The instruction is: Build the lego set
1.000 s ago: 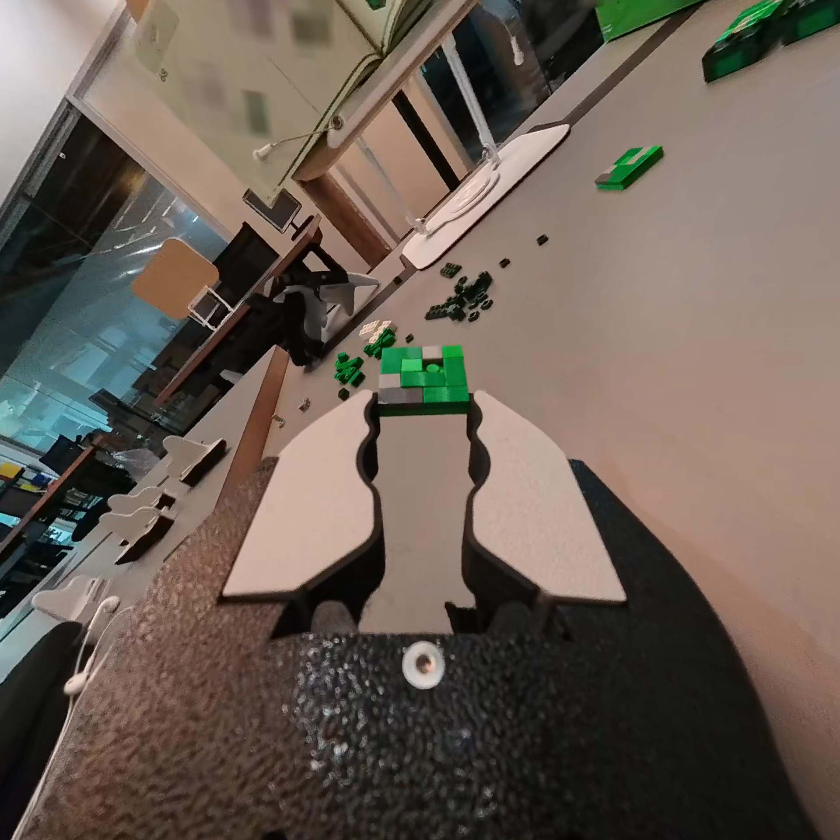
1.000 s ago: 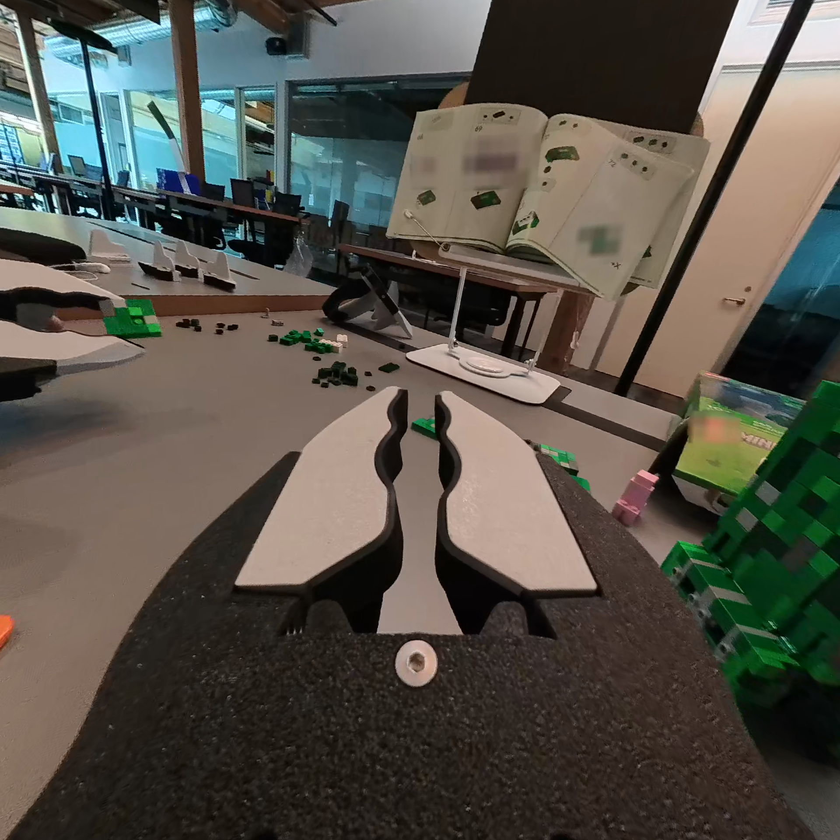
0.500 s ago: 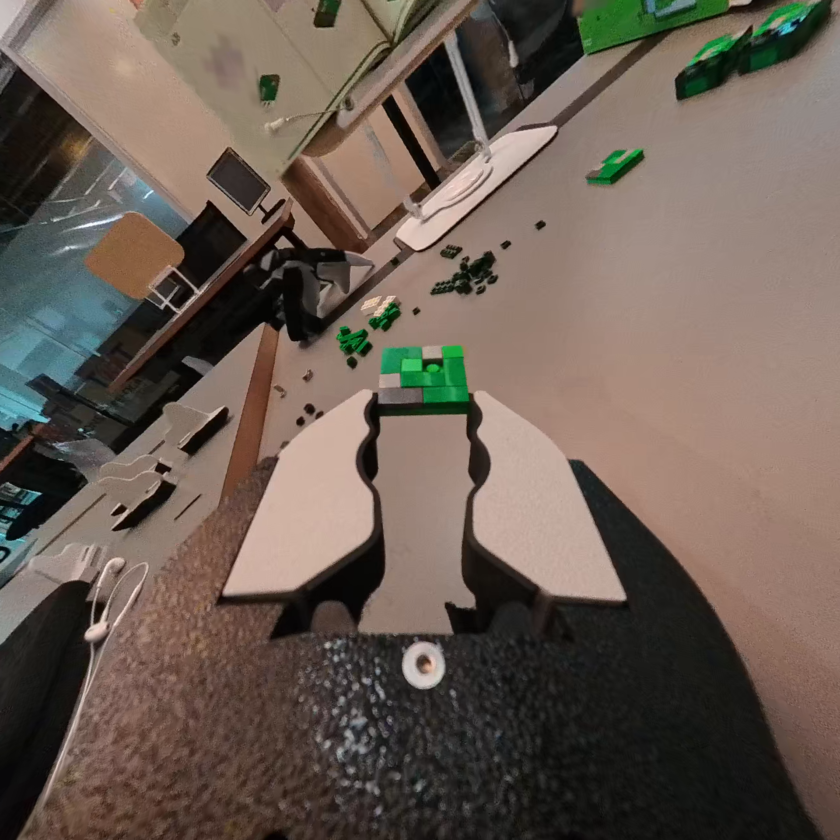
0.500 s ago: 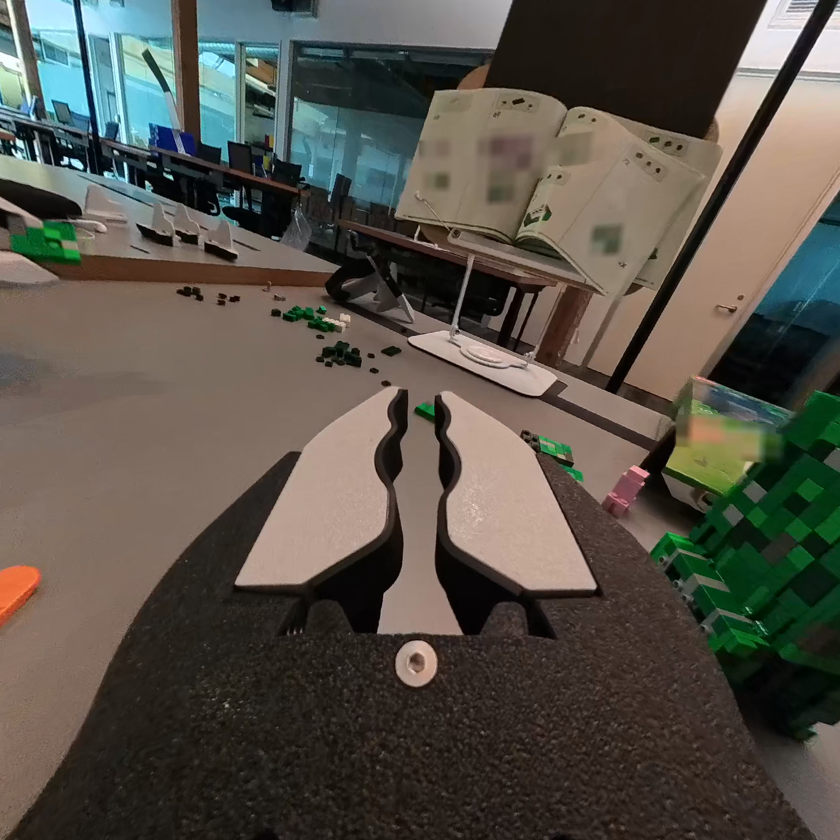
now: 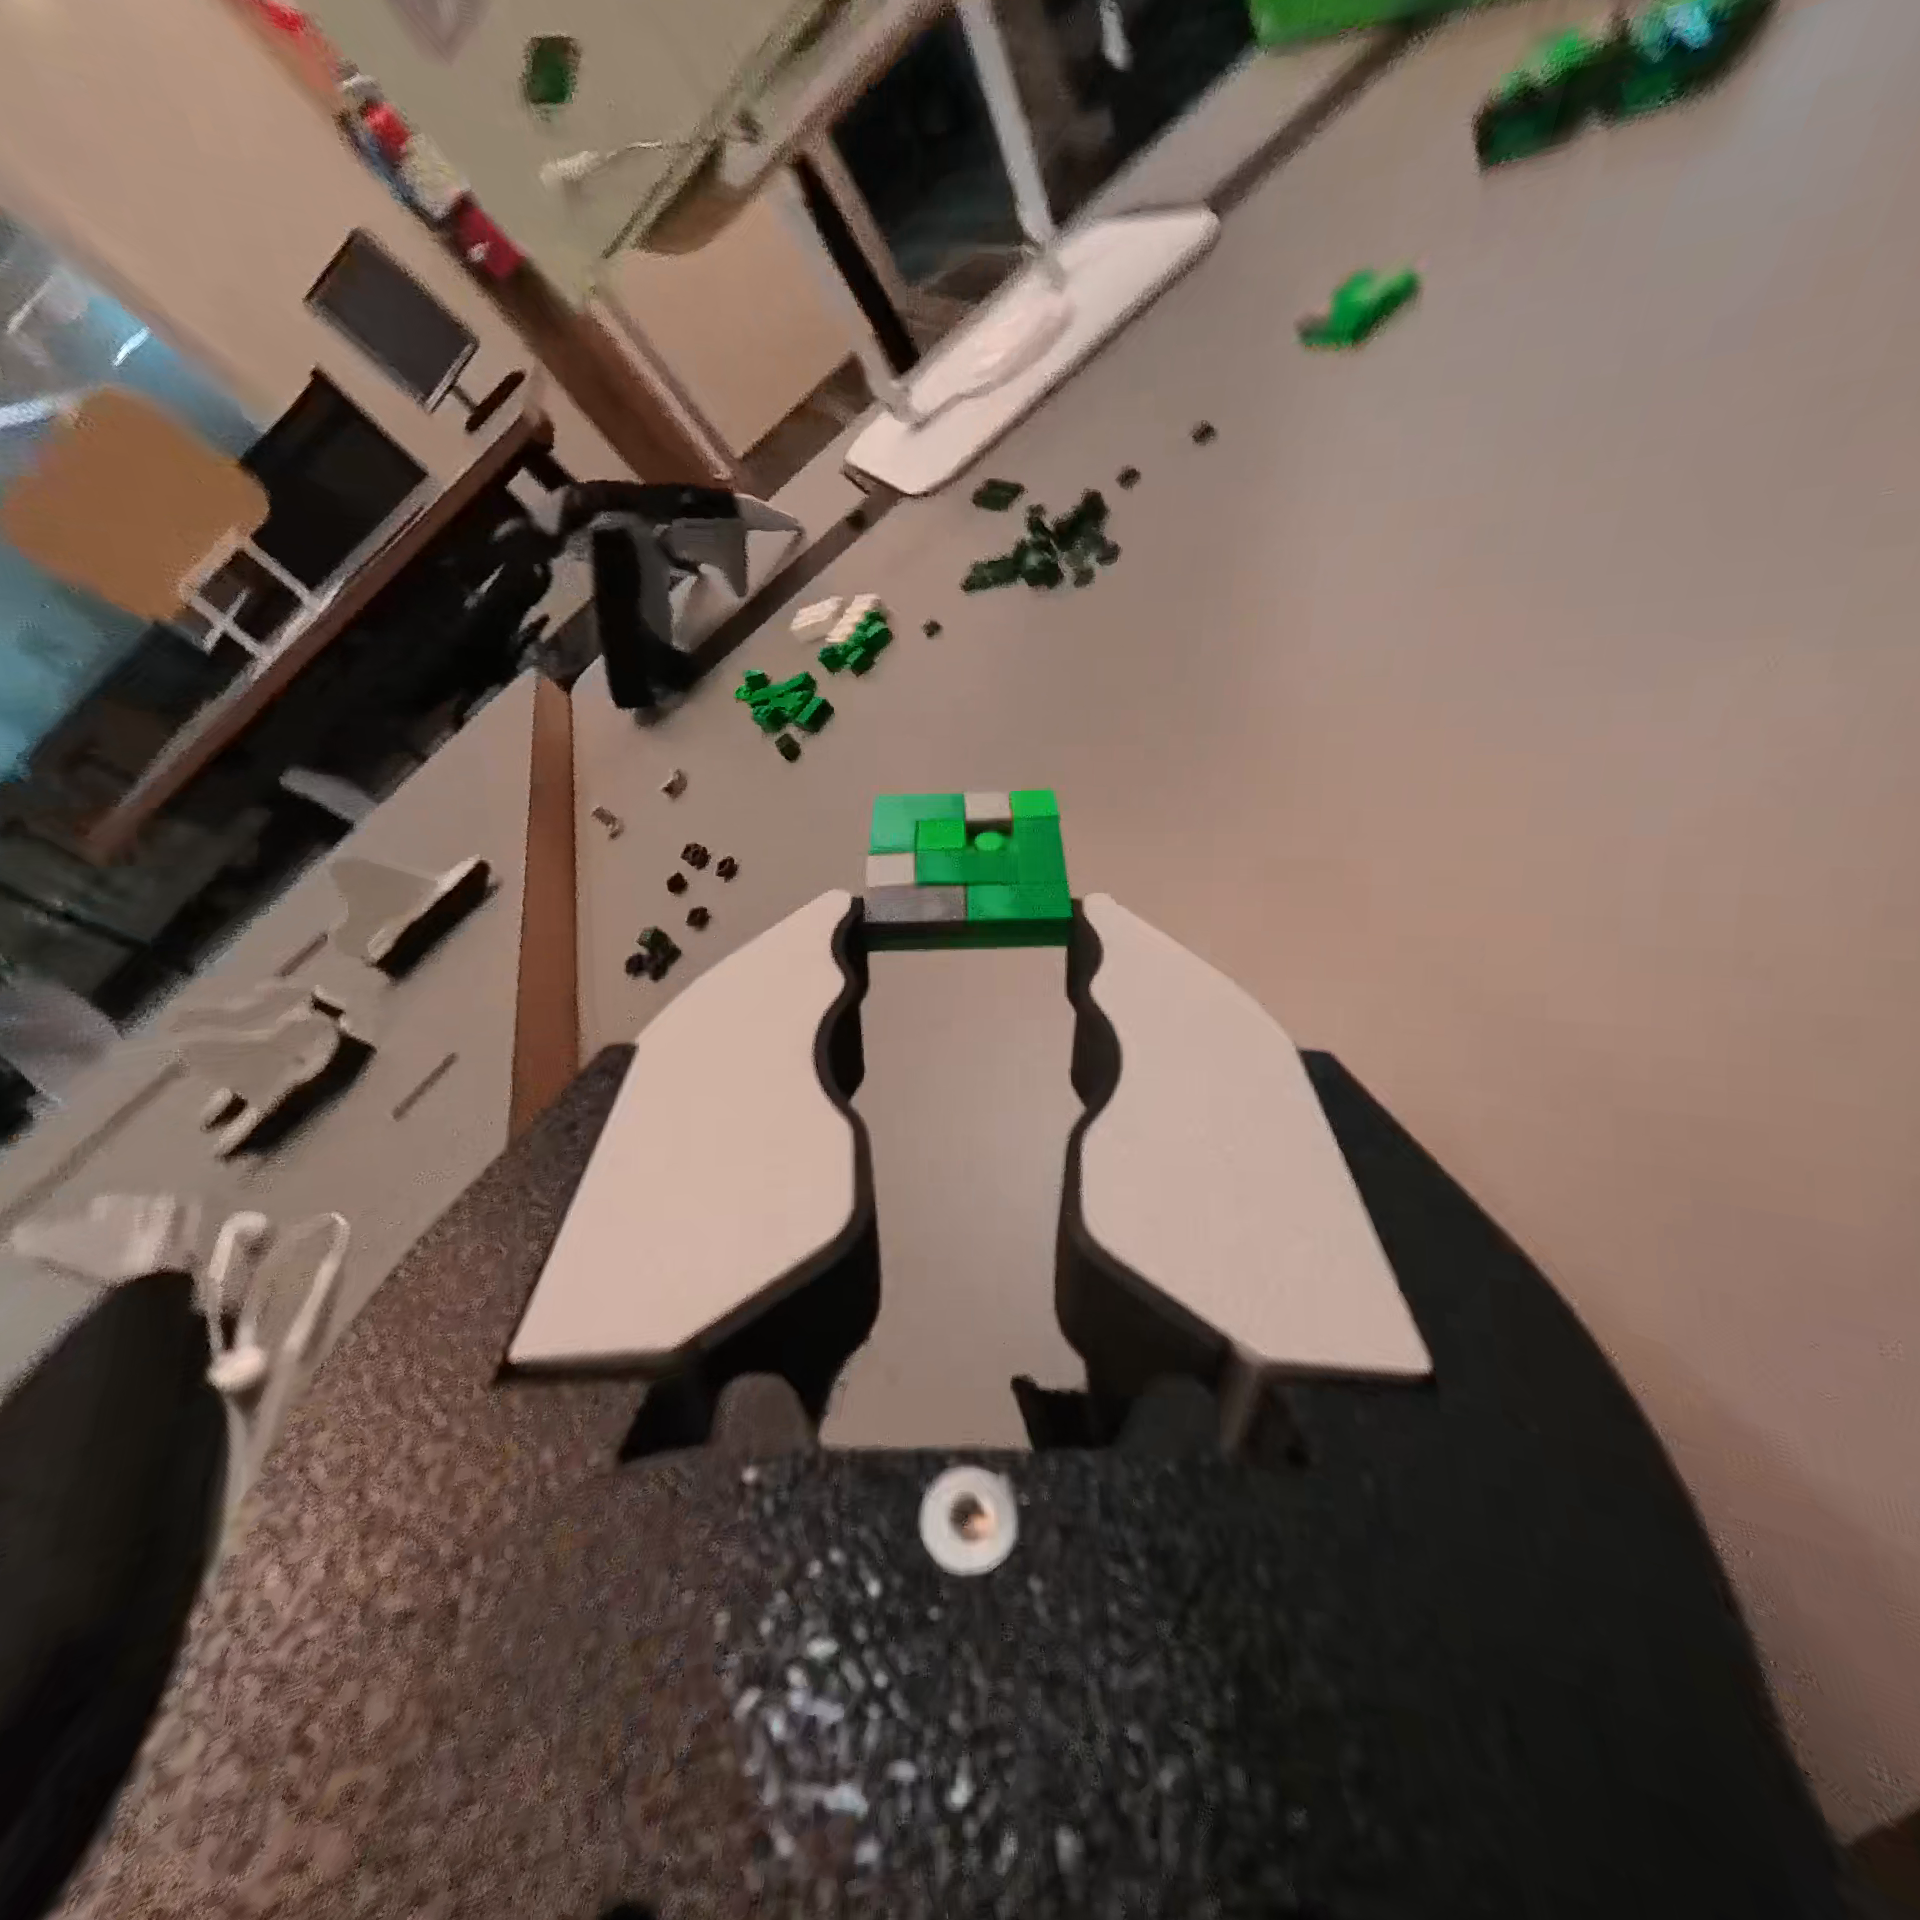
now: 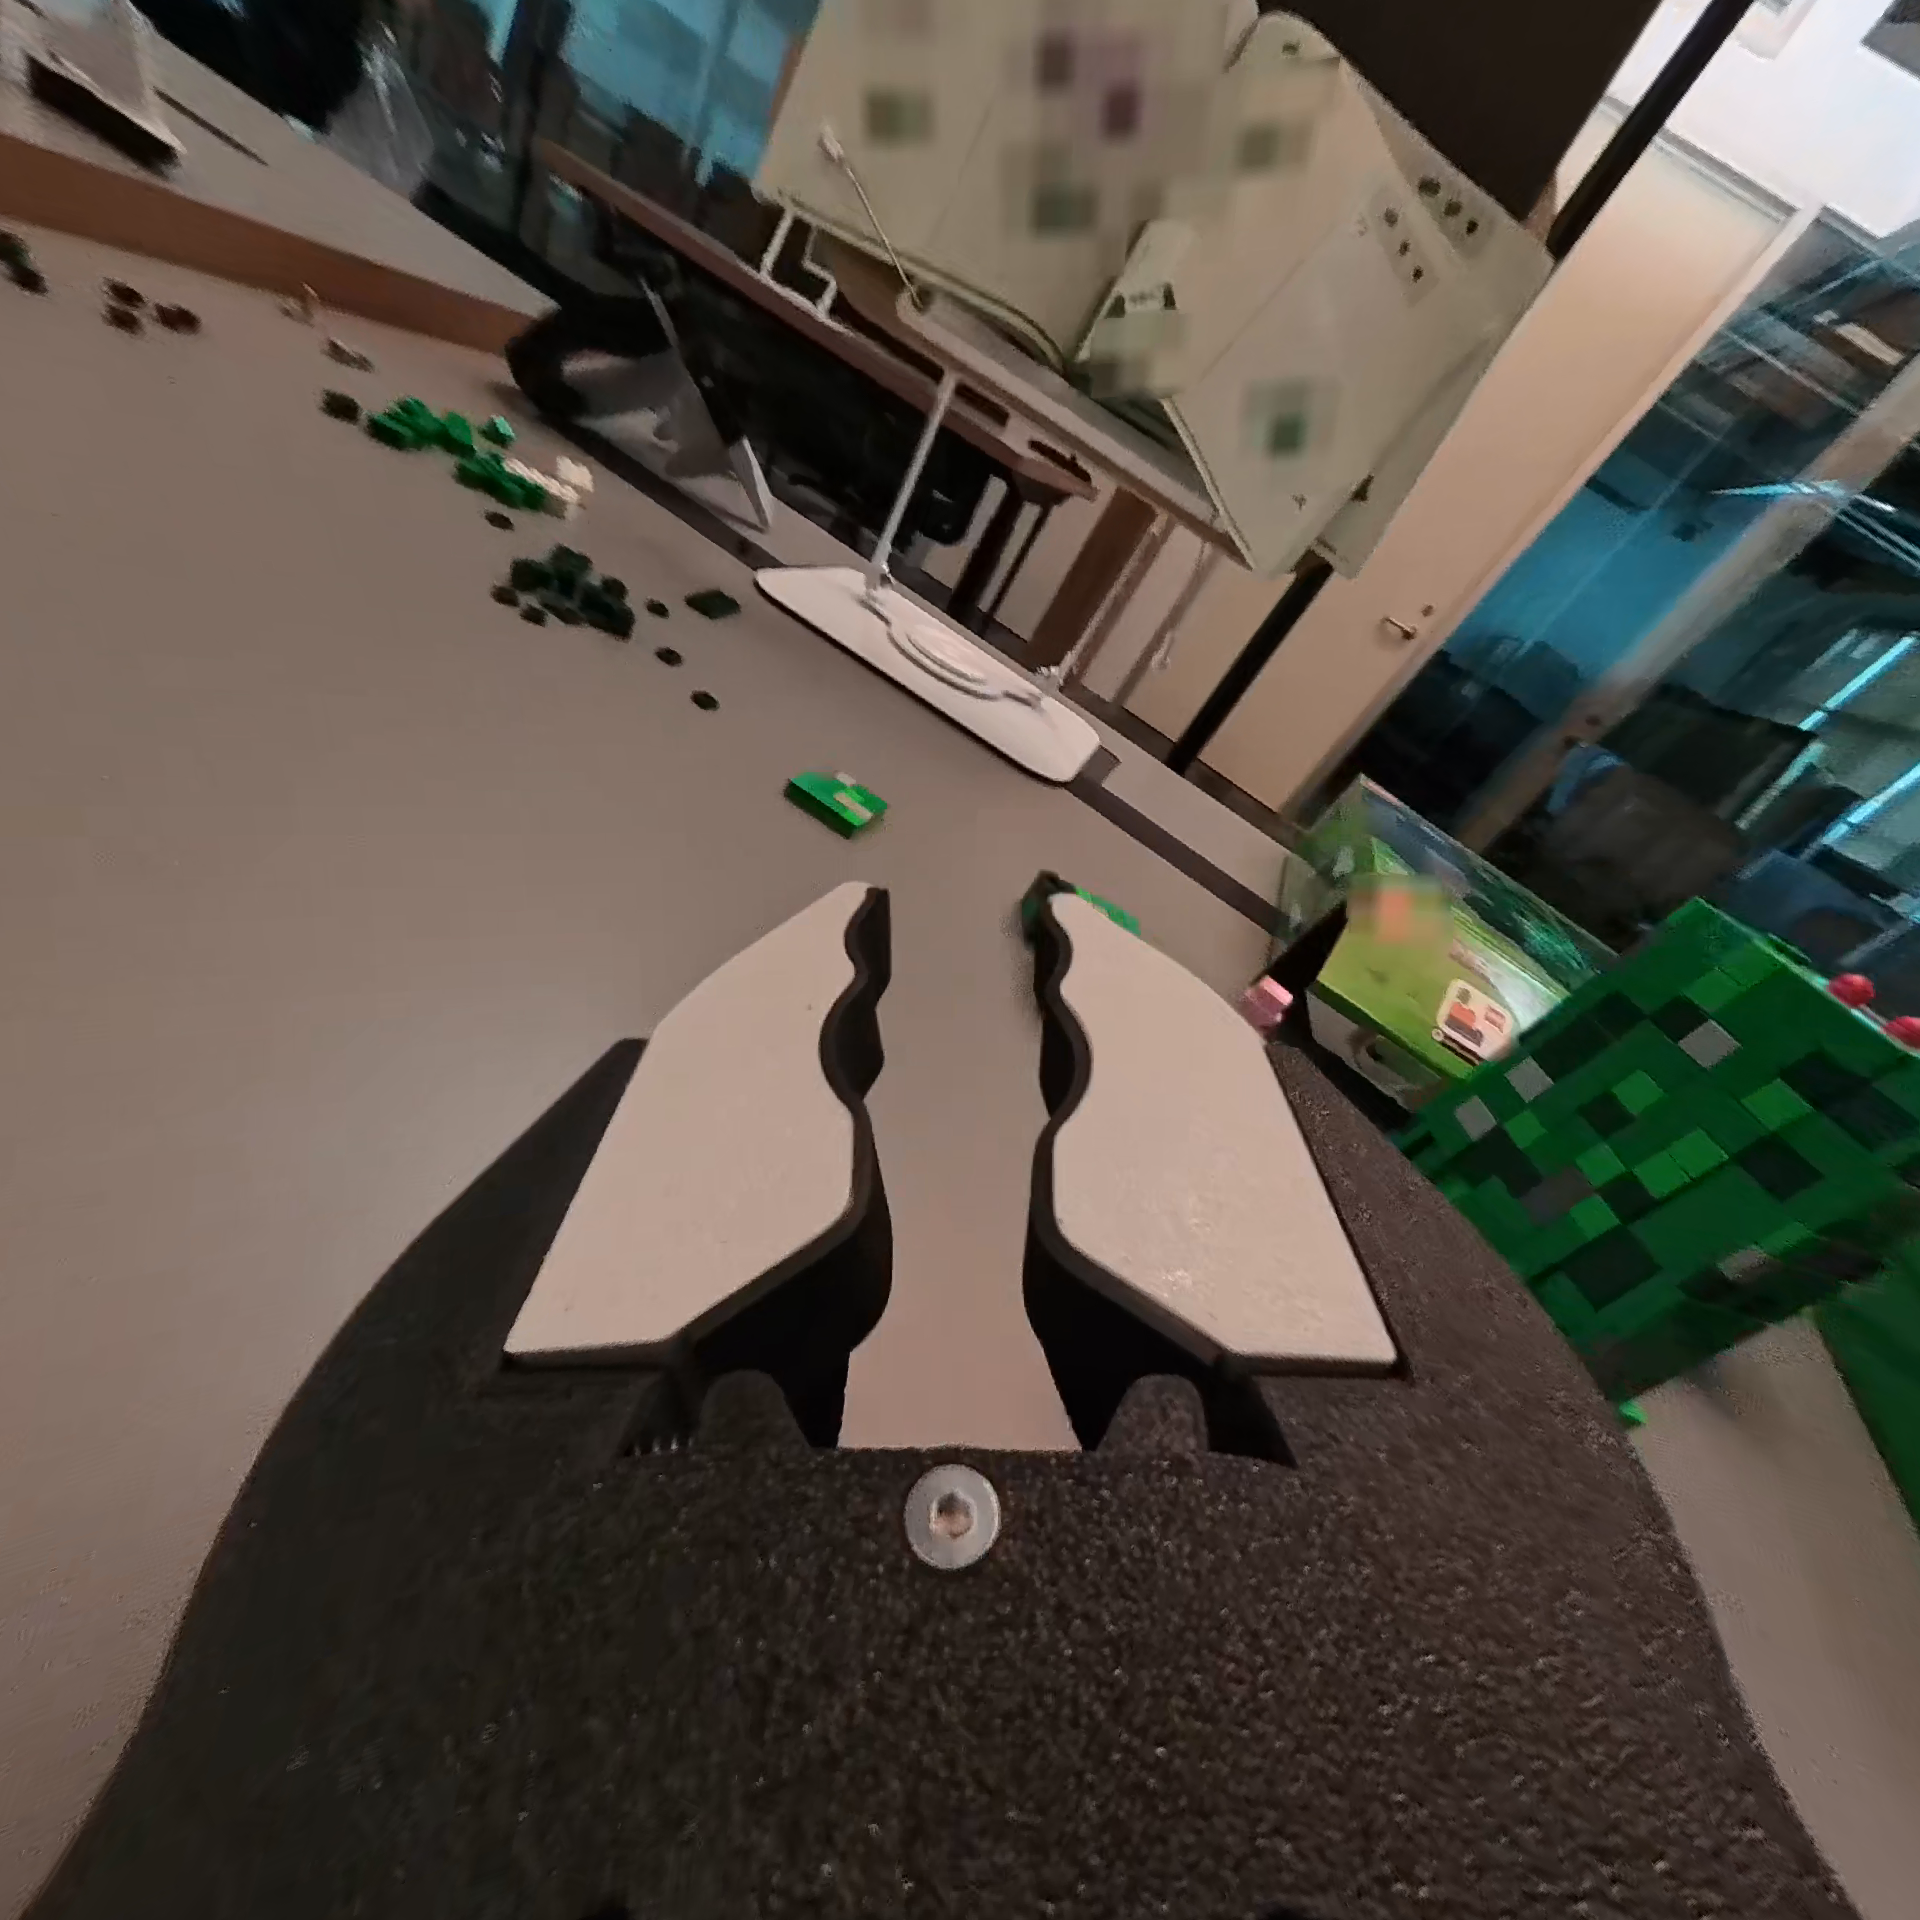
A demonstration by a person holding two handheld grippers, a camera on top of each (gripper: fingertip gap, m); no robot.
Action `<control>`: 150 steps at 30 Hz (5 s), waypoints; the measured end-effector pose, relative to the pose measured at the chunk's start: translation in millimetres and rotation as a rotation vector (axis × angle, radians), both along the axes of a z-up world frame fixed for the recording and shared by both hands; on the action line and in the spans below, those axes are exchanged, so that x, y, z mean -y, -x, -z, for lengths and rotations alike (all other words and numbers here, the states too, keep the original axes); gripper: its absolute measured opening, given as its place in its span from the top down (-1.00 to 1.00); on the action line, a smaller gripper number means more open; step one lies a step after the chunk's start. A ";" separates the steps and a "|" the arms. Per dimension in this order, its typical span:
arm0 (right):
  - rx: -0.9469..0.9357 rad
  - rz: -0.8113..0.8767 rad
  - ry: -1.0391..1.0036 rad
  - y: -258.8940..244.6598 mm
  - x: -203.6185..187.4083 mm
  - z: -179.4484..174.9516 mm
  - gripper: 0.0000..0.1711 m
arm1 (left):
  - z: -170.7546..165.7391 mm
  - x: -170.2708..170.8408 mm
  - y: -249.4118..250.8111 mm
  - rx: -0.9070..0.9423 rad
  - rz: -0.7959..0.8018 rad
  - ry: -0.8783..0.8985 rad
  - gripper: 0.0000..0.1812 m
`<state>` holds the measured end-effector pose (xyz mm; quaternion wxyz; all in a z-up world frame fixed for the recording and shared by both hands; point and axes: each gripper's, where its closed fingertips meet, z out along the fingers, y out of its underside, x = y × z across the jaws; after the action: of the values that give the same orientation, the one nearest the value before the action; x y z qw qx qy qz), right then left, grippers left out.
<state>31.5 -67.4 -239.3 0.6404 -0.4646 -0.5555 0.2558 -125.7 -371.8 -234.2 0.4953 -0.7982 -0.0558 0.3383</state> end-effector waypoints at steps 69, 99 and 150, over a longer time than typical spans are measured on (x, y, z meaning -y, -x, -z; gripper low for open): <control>-0.272 0.008 0.537 3.4 30.5 -17.6 0.75 | 2.0 -96.3 -43.5 -0.108 0.035 -0.259 0.60; -0.405 -0.285 0.476 101.4 -49.9 -63.3 0.76 | -39.4 -244.3 50.7 -0.111 0.266 -0.420 0.60; -0.227 -0.417 0.290 125.1 -2.1 -30.7 0.86 | 17.4 -238.3 19.6 -0.154 0.424 -0.143 0.60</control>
<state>-93.6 -65.3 -208.5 0.5590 -0.3954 -0.5214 0.5092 -145.3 -133.5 -251.6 0.6135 -0.7268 0.1271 0.2816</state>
